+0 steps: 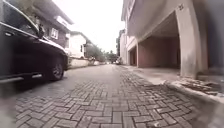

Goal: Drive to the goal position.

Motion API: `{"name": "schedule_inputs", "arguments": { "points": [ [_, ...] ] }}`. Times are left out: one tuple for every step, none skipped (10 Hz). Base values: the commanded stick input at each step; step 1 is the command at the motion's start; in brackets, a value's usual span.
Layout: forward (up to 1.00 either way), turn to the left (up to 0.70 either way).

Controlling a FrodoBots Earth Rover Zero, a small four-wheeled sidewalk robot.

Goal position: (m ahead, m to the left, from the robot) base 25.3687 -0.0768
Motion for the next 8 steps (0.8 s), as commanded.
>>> {"name": "schedule_inputs", "arguments": {
  "points": [
    [0.5,0.0],
    [0.5,0.0],
    [0.5,0.0],
    [0.5,0.0],
    [0.5,0.0],
    [0.5,0.0],
    [0.5,0.0],
    [0.5,0.0]
  ]
}}
